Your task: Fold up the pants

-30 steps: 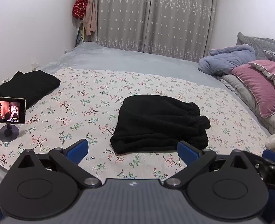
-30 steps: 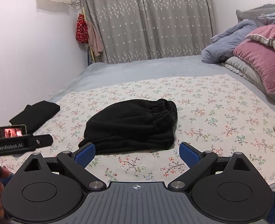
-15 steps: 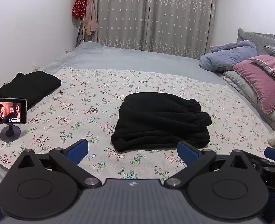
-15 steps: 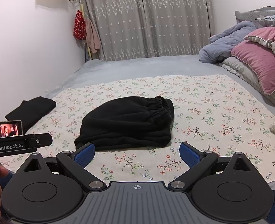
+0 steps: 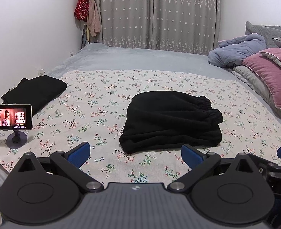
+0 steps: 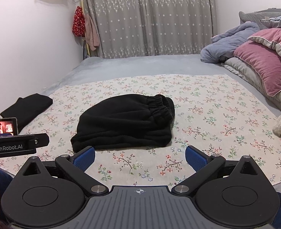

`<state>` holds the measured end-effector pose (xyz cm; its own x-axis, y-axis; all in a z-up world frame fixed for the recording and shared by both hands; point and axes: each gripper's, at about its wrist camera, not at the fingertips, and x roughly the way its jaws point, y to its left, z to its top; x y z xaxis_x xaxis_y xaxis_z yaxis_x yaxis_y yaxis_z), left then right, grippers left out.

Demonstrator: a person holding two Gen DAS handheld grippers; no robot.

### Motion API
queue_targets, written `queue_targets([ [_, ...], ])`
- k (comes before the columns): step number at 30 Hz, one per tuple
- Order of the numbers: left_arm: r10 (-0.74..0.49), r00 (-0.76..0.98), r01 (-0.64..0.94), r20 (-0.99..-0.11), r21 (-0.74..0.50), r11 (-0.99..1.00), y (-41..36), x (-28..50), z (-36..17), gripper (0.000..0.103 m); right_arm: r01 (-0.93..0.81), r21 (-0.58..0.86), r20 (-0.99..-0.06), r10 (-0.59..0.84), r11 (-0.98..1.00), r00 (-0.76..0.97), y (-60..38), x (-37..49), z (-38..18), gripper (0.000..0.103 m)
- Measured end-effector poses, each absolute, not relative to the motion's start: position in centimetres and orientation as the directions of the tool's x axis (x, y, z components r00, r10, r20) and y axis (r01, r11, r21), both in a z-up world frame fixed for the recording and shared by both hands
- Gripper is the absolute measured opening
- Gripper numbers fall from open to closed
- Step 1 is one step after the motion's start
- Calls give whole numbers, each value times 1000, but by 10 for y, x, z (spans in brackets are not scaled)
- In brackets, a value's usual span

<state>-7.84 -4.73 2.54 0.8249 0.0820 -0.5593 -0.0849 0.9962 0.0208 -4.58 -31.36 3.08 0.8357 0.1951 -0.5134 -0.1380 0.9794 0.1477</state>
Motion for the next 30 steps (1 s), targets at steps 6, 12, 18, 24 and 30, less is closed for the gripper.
queue_targets([
  [6,77,825,-77,-559,23,997,-49,-78,26,103,-135,141,-517,189,981,835,-312,-46,30,102],
  [12,72,825,-67,-561,28,997,-53,-76,25,103,-132,136,-517,184,982,836,-313,-45,30,102],
  [18,63,821,-59,-567,26,998,-54,-75,24,103,-128,129,-517,177,983,837,-314,-44,31,102],
  [24,63,824,-55,-564,31,998,-57,-74,25,103,-129,125,-516,175,984,839,-314,-44,30,102],
  [30,60,824,-47,-563,37,998,-59,-74,24,103,-128,117,-515,170,985,840,-311,-44,30,102],
])
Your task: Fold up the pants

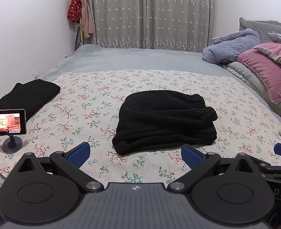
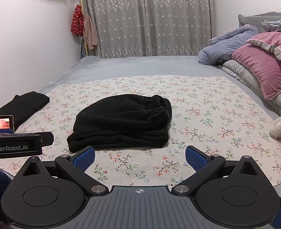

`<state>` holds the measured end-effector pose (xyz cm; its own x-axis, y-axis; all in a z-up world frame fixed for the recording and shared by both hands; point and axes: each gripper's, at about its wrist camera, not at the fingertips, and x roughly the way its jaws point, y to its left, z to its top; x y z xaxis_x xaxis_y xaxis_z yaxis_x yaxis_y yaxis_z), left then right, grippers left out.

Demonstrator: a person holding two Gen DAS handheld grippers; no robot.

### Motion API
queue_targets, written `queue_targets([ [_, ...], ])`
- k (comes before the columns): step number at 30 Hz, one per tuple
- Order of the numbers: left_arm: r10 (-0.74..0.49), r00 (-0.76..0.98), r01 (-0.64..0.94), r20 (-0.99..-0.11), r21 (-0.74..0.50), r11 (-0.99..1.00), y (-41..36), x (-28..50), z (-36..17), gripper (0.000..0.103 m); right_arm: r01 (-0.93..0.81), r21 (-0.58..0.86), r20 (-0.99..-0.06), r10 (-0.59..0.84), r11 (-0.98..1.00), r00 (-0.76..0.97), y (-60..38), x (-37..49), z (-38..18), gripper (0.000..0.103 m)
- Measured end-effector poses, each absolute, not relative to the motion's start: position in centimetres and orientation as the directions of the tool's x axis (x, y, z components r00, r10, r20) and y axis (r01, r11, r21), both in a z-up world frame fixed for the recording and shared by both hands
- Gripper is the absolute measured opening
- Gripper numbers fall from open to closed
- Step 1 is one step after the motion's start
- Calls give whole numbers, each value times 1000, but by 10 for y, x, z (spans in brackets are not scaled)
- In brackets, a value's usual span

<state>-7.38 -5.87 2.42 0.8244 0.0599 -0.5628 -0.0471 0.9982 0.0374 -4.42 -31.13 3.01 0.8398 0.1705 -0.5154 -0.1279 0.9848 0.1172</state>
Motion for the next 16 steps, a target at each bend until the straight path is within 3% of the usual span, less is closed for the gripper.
queue_targets([
  [16,59,817,-51,-574,30,998,-56,-73,25,103,-129,116,-517,171,985,839,-307,-44,29,102],
])
